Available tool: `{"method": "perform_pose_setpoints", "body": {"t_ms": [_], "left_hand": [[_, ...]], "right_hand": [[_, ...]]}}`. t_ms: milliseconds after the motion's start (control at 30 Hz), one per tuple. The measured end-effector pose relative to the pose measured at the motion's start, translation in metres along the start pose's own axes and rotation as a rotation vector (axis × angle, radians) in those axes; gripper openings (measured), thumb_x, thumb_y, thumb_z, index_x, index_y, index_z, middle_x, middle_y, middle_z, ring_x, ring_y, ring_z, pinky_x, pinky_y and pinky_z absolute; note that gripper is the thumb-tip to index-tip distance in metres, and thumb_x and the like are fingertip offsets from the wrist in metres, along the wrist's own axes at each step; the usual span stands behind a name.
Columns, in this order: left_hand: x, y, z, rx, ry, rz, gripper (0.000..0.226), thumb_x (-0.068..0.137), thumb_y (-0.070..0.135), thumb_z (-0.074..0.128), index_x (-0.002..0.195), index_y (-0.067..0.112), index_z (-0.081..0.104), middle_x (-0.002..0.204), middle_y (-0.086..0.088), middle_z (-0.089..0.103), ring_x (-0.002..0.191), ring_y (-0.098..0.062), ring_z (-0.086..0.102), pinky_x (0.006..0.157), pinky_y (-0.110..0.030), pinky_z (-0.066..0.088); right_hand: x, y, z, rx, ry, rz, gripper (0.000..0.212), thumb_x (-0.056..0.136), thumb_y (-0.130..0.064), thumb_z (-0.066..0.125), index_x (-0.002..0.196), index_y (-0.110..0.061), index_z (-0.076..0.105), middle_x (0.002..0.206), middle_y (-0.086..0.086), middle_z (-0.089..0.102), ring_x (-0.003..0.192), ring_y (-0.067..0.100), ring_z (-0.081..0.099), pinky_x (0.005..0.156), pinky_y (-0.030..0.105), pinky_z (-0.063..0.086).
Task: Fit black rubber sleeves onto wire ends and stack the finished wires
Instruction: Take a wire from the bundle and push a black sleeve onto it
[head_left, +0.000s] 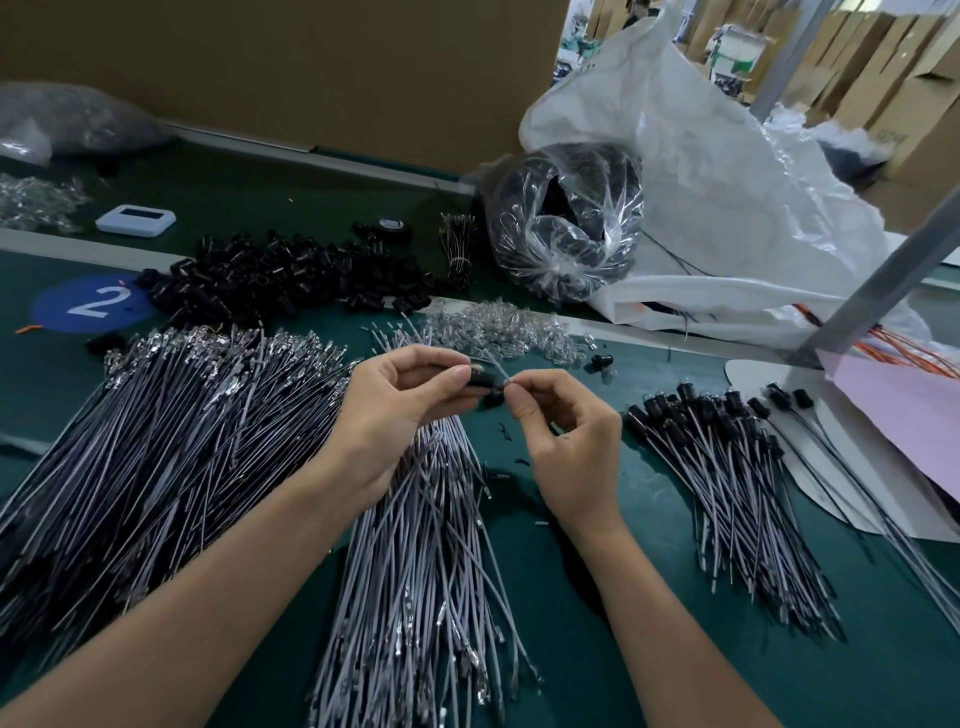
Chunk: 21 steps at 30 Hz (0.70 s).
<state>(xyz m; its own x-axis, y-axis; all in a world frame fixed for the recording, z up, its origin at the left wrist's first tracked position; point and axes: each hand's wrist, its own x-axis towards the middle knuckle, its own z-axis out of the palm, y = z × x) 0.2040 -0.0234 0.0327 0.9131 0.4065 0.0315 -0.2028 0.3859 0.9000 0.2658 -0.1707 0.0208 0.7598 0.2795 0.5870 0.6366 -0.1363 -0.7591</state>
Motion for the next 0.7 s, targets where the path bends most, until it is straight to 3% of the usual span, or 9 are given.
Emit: {"method": "perform_pose_setpoints", "body": {"t_ms": [200,400,700], "left_hand": [[0.004,0.005,-0.006,-0.181,0.067,0.04,0.022,0.067,-0.002,0.069,0.088,0.002,0.069,0.093,-0.012,0.075,0.09,-0.021,0.073,0.075,-0.023,0.058],[0.006,0.004,-0.006,-0.236,0.1,0.049,0.023,0.068,-0.004,0.065,0.09,0.001,0.066,0.09,-0.011,0.076,0.089,-0.02,0.073,0.075,-0.024,0.058],[0.008,0.003,-0.008,-0.258,0.076,0.039,0.024,0.066,-0.006,0.066,0.089,0.001,0.067,0.093,-0.014,0.076,0.092,-0.023,0.073,0.076,-0.026,0.058]], "right_hand": [[0.006,0.004,-0.012,-0.108,0.044,0.0,0.01,0.085,-0.004,0.072,0.085,-0.014,0.074,0.078,-0.004,0.069,0.07,0.01,0.063,0.064,0.02,0.049],[0.004,0.003,-0.012,-0.246,-0.019,-0.109,0.01,0.08,-0.001,0.074,0.078,-0.011,0.075,0.072,-0.006,0.067,0.068,0.006,0.06,0.065,0.008,0.043],[0.006,0.003,-0.014,-0.311,-0.008,-0.113,0.009,0.081,-0.004,0.074,0.078,-0.012,0.075,0.072,-0.006,0.068,0.068,0.009,0.06,0.065,0.014,0.045]]}}
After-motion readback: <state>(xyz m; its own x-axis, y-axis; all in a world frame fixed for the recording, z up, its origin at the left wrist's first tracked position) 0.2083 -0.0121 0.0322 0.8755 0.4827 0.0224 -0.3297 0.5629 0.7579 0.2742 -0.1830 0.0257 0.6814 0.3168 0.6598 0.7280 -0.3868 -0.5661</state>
